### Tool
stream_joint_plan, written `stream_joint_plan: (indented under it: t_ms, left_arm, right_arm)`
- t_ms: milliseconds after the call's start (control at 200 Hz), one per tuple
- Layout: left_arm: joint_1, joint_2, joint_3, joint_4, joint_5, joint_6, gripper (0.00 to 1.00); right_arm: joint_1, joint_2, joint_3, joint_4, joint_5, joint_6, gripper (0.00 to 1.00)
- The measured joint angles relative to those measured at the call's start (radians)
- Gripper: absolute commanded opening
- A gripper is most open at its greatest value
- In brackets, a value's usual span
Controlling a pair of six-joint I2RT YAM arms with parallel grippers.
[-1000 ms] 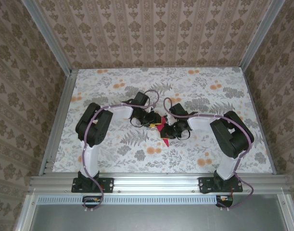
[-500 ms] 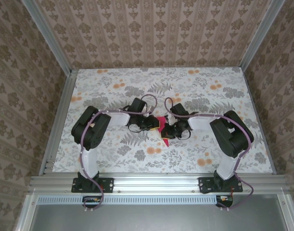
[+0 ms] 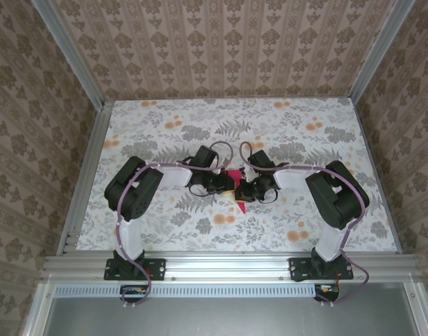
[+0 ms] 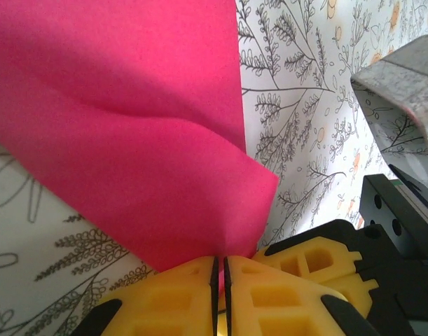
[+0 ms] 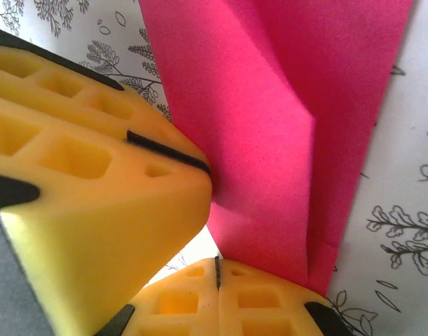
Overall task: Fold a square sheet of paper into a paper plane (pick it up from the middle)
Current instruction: Fold the wing for the fifth time at the center of the table.
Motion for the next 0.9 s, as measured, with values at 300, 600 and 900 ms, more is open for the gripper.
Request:
stream_joint_plan:
  t_ms: [300, 600, 900]
  left_arm:
    - [0.000, -0.002, 0.021, -0.071, -0.046, 0.010, 0.14]
    - [0.029, 0.023, 0.080, -0.148, -0.085, 0.035, 0.15]
    - [0.057, 0.075, 0.159, -0.224, -0.041, 0.066, 0.16]
  right_arm:
    - [0.000, 0.001, 0.000, 0.000, 0.000, 0.000, 0.02]
    - [-0.004, 0.001, -0.015, 0.018, -0.012, -0.005, 0.01]
    - [-0.008, -0.001, -0.041, 0.065, -0.027, -0.008, 0.01]
